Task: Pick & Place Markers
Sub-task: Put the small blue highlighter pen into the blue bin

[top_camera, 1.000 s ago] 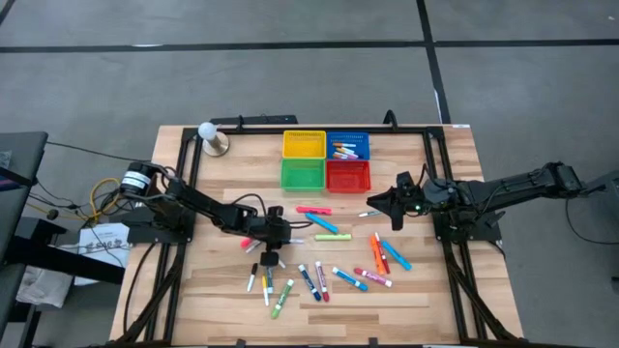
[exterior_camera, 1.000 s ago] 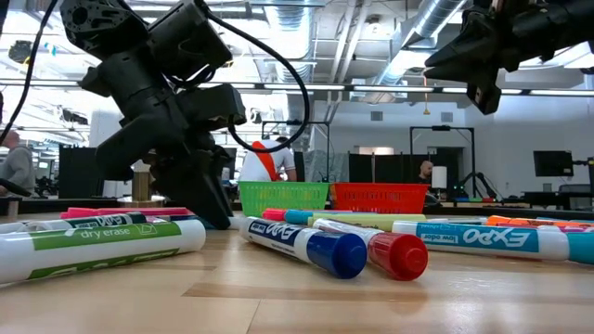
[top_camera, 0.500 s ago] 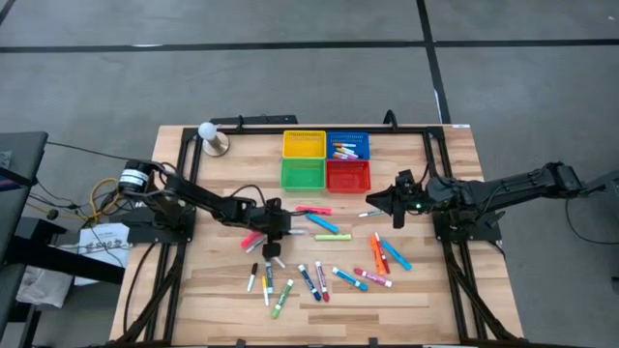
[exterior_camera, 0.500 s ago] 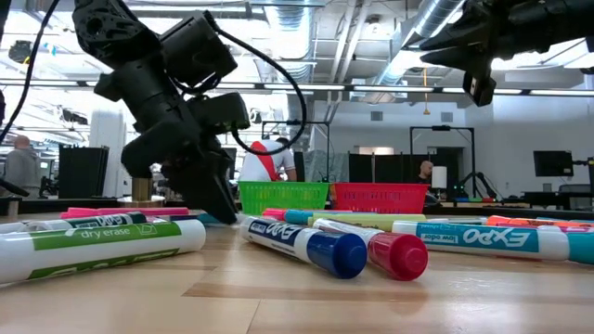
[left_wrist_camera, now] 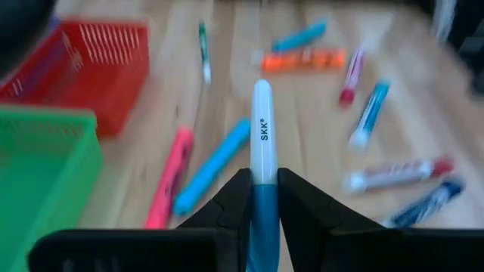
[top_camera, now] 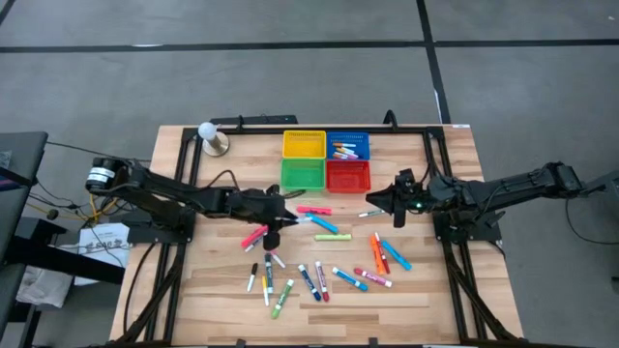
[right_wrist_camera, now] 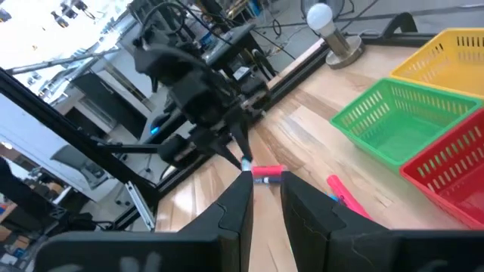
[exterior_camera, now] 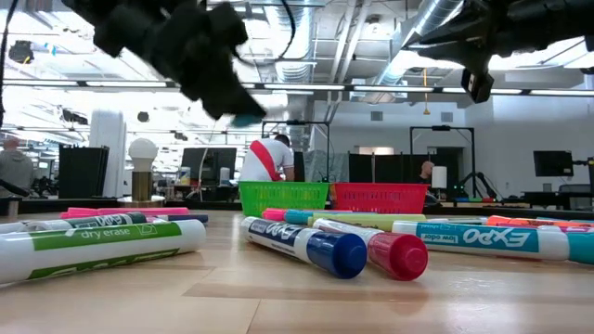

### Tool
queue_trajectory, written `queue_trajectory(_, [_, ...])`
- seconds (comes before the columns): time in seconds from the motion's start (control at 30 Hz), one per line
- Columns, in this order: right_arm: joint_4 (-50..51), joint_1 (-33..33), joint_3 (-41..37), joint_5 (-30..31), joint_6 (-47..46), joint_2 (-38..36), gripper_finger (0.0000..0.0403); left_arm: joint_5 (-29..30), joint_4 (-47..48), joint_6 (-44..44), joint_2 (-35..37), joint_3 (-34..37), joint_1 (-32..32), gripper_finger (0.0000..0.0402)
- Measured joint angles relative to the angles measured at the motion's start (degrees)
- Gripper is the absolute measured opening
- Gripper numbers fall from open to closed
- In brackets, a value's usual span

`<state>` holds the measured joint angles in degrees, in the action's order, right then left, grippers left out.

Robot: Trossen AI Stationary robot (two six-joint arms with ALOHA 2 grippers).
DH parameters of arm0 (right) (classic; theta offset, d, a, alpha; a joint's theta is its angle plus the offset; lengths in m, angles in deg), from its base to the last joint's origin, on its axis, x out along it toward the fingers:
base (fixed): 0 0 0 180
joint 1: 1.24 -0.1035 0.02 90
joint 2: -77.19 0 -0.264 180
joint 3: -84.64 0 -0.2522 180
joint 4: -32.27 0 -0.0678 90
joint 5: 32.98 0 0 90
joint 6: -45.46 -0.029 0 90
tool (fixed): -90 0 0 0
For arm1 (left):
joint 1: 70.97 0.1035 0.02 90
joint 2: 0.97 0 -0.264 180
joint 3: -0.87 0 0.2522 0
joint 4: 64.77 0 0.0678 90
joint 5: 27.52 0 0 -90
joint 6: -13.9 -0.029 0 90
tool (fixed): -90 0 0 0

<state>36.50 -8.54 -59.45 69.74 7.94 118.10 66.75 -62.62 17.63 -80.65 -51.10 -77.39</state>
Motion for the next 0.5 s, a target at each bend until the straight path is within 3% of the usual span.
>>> queue_trajectory(0.2, [-3.7, 1.3, 0.0, 0.1, 0.3, 1.7, 0.006, 0.0, -9.2, 1.3, 1.7, 0.0, 2.8, 0.006])
queue_trajectory(0.5, [-17.6, 6.0, 0.0, -0.3, 4.9, 13.0, 0.0063, 0.0, -20.2, 3.2, 1.6, -0.1, 7.6, 0.0061])
